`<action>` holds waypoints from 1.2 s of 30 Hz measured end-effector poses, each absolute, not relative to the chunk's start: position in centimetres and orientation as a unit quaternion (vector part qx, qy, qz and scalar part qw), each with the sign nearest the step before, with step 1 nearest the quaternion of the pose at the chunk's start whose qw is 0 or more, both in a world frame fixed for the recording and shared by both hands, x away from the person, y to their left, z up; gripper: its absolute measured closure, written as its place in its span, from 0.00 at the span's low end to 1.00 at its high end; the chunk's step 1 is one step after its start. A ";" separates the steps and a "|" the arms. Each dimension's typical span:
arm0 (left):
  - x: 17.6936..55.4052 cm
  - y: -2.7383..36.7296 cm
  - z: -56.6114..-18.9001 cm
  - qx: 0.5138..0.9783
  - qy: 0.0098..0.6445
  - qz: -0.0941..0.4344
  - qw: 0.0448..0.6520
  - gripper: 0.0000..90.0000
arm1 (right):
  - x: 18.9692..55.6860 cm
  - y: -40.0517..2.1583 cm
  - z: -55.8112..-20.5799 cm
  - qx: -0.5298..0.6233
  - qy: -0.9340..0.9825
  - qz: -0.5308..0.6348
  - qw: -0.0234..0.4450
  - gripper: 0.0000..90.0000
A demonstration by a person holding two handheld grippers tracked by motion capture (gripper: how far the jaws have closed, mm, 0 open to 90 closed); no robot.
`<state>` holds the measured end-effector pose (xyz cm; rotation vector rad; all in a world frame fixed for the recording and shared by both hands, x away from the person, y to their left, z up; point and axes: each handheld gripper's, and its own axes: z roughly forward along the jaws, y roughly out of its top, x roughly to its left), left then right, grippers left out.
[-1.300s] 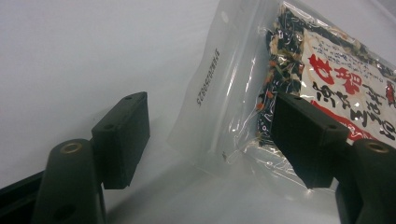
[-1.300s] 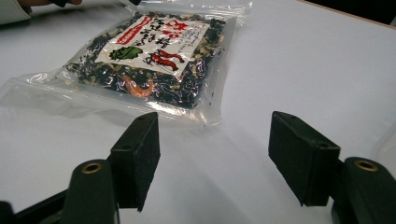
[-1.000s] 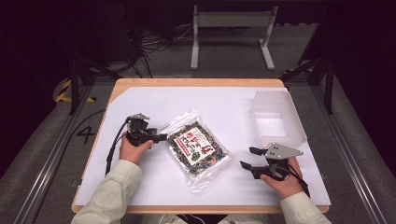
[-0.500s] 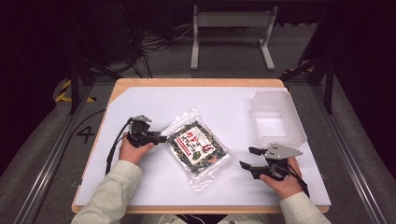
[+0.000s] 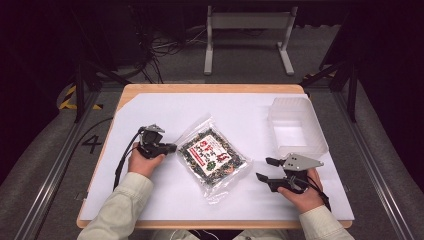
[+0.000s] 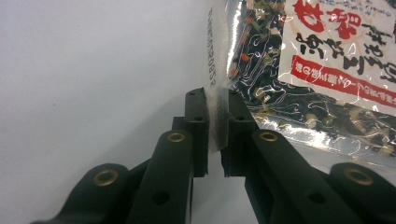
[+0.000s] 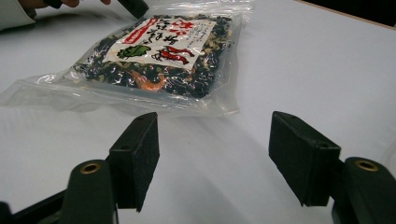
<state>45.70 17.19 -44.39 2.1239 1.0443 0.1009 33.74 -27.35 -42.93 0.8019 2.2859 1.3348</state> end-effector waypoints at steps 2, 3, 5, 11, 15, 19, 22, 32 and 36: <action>45.6 17.3 -44.4 0.829 0.411 0.040 0.378 0.96 | 33.7 -27.4 -42.9 0.285 0.812 0.474 0.187 0.38; 45.6 17.3 -44.4 0.827 0.415 0.053 0.375 0.99 | 33.7 -27.4 -42.9 0.284 0.812 0.475 0.187 0.38; 45.6 17.4 -44.4 0.826 0.416 0.046 0.378 0.99 | 33.7 -27.4 -42.9 0.284 0.812 0.475 0.187 0.38; 45.5 17.5 -44.0 0.820 0.416 0.047 0.389 1.00 | 33.7 -27.5 -42.9 0.284 0.811 0.475 0.187 0.38; 45.4 18.1 -43.4 0.806 0.415 0.037 0.420 0.99 | 33.7 -27.6 -42.8 0.285 0.811 0.475 0.188 0.38; 44.8 18.3 -42.0 0.794 0.406 0.038 0.450 1.00 | 33.7 -27.6 -42.8 0.286 0.810 0.476 0.190 0.38; 44.3 18.5 -40.7 0.788 0.391 0.045 0.472 1.00 | 33.7 -27.7 -42.7 0.287 0.809 0.476 0.190 0.38; 42.8 19.0 -37.5 0.772 0.365 0.046 0.519 1.00 | 33.5 -27.8 -42.1 0.281 0.809 0.479 0.191 0.43; 42.2 19.1 -36.3 0.765 0.357 0.053 0.534 1.00 | 33.4 -27.8 -41.8 0.276 0.809 0.483 0.191 0.50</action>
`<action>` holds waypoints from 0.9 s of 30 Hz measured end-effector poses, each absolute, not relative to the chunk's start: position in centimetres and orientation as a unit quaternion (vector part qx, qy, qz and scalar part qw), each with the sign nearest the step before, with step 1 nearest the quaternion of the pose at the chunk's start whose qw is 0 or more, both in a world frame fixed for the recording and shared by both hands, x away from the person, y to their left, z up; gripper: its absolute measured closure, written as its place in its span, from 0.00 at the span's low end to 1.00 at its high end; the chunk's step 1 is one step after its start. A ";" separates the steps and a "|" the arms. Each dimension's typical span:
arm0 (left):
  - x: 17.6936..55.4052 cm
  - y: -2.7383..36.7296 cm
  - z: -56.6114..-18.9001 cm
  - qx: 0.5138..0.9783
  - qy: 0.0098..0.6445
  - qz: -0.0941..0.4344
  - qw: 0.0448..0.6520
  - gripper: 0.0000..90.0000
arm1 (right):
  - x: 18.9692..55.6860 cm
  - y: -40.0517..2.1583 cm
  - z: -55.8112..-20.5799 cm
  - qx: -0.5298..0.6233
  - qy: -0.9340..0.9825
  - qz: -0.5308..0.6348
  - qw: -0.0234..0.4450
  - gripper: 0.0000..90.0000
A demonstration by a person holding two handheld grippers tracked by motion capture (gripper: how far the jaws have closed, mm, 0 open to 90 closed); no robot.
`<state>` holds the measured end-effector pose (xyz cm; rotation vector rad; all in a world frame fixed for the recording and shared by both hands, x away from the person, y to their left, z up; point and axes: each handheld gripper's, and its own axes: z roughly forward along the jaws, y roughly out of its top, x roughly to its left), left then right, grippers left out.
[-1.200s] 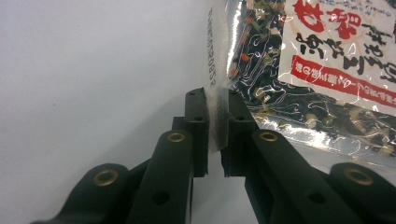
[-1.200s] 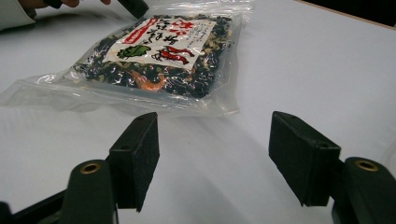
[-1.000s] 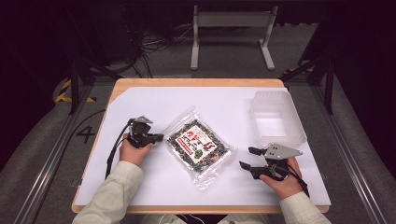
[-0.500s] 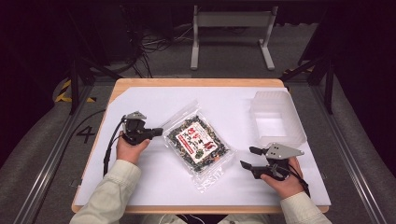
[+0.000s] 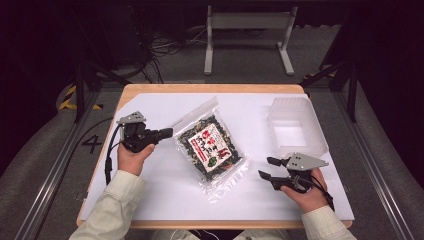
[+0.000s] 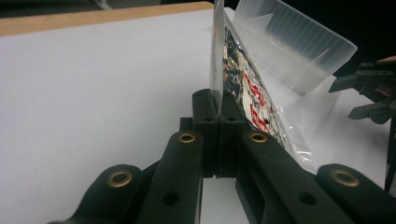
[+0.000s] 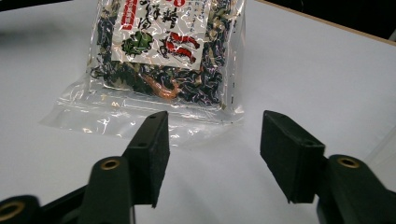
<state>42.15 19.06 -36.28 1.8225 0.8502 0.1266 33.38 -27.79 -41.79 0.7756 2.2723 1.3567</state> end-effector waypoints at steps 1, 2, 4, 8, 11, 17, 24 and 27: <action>42.0 19.0 -35.9 0.764 0.352 0.055 0.538 1.00 | 33.4 -27.8 -41.7 0.277 0.809 0.483 0.189 0.53; 41.8 19.0 -35.6 0.765 0.348 0.056 0.538 1.00 | 33.3 -27.8 -41.6 0.276 0.811 0.480 0.188 0.55; 41.2 18.8 -34.6 0.765 0.336 0.066 0.546 1.00 | 33.2 -27.7 -41.1 0.273 0.810 0.484 0.189 0.57; 40.3 18.6 -33.4 0.763 0.319 0.080 0.556 1.00 | 33.1 -27.6 -40.4 0.274 0.808 0.485 0.191 0.59; 39.0 18.4 -31.7 0.762 0.299 0.105 0.564 1.00 | 33.0 -27.6 -39.8 0.277 0.806 0.490 0.186 0.65; 36.9 18.2 -29.2 0.758 0.269 0.151 0.575 1.00 | 32.8 -27.1 -38.6 0.271 0.807 0.496 0.171 0.69; 36.5 18.7 -28.2 0.740 0.263 0.161 0.598 1.00 | 33.4 -25.6 -37.5 0.249 0.808 0.505 0.173 0.65; 36.4 18.9 -28.0 0.736 0.262 0.165 0.602 1.00 | 34.1 -24.8 -37.0 0.240 0.807 0.513 0.168 0.60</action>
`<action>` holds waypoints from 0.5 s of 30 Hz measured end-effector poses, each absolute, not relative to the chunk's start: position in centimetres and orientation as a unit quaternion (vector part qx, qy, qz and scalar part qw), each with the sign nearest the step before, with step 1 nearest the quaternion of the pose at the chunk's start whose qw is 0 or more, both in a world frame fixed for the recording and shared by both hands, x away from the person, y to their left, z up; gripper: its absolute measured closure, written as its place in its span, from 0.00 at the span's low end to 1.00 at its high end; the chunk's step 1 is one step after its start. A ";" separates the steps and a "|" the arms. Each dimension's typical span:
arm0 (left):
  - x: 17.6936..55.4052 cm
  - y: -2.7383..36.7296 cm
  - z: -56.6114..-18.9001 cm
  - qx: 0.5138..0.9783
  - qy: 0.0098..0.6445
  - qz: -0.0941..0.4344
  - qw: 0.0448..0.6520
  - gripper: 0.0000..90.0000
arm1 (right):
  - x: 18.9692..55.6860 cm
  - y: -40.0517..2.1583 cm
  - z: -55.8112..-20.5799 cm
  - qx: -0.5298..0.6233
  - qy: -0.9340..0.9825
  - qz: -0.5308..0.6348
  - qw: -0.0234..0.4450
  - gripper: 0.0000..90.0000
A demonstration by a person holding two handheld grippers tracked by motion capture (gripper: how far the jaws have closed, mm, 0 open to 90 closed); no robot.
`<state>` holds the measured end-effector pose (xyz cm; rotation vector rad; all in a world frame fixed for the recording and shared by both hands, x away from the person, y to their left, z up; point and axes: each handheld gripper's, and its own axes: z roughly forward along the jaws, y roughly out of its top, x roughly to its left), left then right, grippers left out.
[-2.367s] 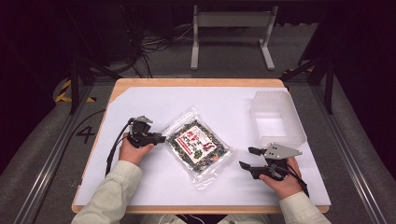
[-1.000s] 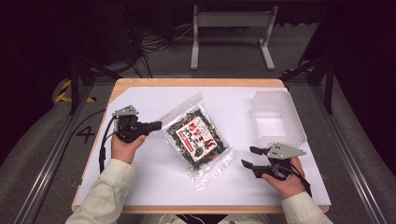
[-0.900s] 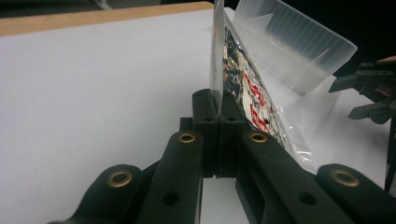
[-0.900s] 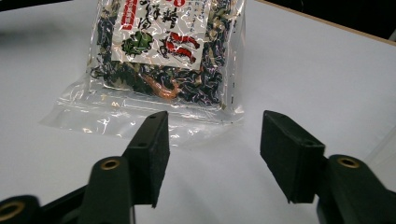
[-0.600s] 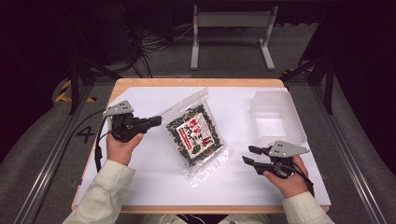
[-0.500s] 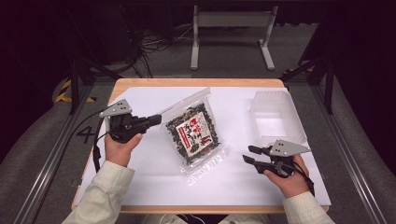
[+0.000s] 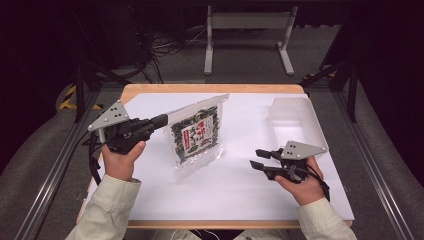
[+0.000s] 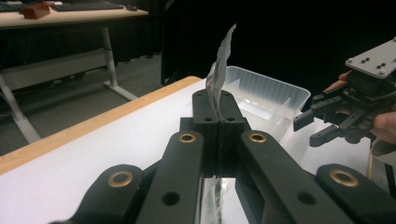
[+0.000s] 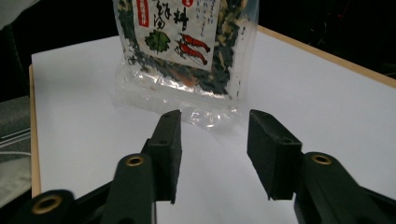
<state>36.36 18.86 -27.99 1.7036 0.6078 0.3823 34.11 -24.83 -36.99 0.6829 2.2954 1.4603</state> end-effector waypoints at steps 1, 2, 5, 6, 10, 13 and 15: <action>36.3 18.9 -27.9 0.735 0.261 0.166 0.604 1.00 | 34.4 -24.5 -36.8 0.237 0.805 0.519 0.165 0.57; 36.2 19.0 -27.8 0.734 0.260 0.165 0.605 1.00 | 34.7 -24.2 -36.7 0.235 0.802 0.526 0.161 0.55; 35.9 19.1 -27.5 0.732 0.256 0.168 0.609 1.00 | 35.7 -23.0 -36.3 0.223 0.799 0.538 0.152 0.47; 35.8 19.1 -27.4 0.732 0.252 0.168 0.610 1.00 | 36.0 -22.5 -36.2 0.218 0.800 0.538 0.152 0.45; 35.3 19.5 -26.8 0.726 0.246 0.168 0.621 1.00 | 37.2 -20.9 -35.6 0.223 0.800 0.538 0.147 0.38; 34.9 19.7 -26.4 0.721 0.241 0.169 0.627 1.00 | 37.8 -19.9 -35.0 0.224 0.796 0.545 0.140 0.35; 34.8 19.7 -26.3 0.721 0.239 0.168 0.628 1.00 | 38.1 -19.3 -34.6 0.217 0.797 0.544 0.144 0.34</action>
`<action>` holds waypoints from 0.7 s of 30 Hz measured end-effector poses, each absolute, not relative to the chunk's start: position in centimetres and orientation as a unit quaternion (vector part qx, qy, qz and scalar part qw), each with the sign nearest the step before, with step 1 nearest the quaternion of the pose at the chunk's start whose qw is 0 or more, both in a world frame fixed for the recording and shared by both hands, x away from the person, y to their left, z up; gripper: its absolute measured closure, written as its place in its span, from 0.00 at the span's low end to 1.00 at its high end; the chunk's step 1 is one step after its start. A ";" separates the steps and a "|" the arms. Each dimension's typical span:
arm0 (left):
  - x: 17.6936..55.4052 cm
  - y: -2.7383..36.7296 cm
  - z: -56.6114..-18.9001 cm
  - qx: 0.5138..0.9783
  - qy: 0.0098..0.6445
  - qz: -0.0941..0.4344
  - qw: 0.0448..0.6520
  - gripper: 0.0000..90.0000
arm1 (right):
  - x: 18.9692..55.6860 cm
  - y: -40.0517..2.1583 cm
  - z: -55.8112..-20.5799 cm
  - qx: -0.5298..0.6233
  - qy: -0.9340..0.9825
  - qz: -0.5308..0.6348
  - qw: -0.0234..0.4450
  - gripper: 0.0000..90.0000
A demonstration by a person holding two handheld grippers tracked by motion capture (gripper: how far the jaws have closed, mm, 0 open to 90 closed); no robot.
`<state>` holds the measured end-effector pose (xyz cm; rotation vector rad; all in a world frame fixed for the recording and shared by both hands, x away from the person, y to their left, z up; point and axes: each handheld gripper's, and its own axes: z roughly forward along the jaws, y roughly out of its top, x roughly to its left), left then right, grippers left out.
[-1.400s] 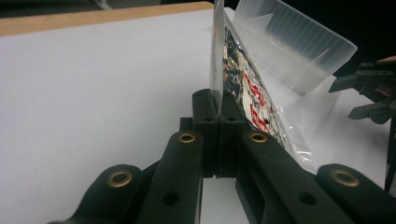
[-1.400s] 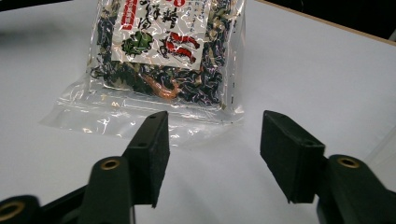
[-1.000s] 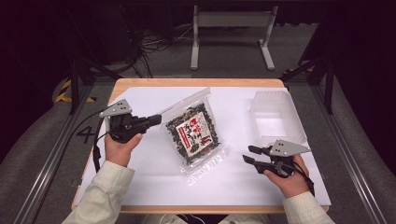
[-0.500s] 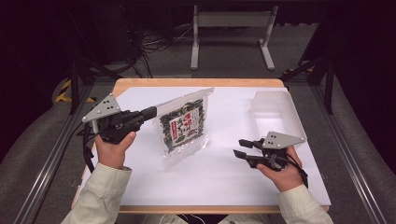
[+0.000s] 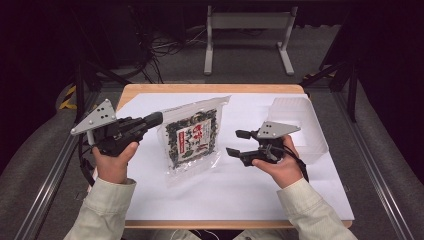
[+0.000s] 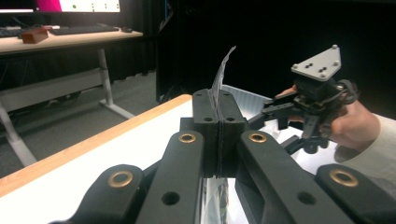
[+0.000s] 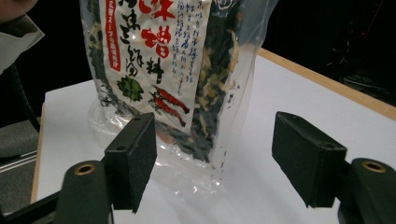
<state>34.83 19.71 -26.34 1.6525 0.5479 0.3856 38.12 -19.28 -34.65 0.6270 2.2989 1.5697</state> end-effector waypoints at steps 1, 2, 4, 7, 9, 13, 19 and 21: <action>34.7 19.8 -26.2 0.720 0.239 0.169 0.630 1.00 | 38.4 -19.0 -34.5 0.212 0.799 0.543 0.144 0.33; 34.7 19.8 -26.1 0.720 0.239 0.168 0.630 1.00 | 38.6 -18.7 -34.5 0.210 0.800 0.545 0.142 0.33; 34.6 19.9 -26.0 0.722 0.238 0.168 0.628 1.00 | 38.9 -18.4 -34.4 0.208 0.798 0.549 0.135 0.33; 34.6 19.9 -26.0 0.723 0.239 0.166 0.627 1.00 | 39.5 -17.7 -34.4 0.198 0.796 0.558 0.125 0.33; 34.7 19.8 -26.0 0.723 0.237 0.164 0.628 1.00 | 39.9 -17.3 -34.6 0.196 0.793 0.565 0.114 0.33; 34.7 19.6 -26.0 0.725 0.233 0.161 0.628 1.00 | 40.9 -16.3 -35.2 0.189 0.793 0.571 0.098 0.32; 34.5 19.6 -25.9 0.721 0.227 0.157 0.635 1.00 | 41.8 -14.8 -36.1 0.166 0.795 0.577 0.081 0.32; 34.4 19.6 -25.9 0.721 0.226 0.157 0.637 1.00 | 42.0 -14.3 -36.4 0.151 0.797 0.580 0.073 0.32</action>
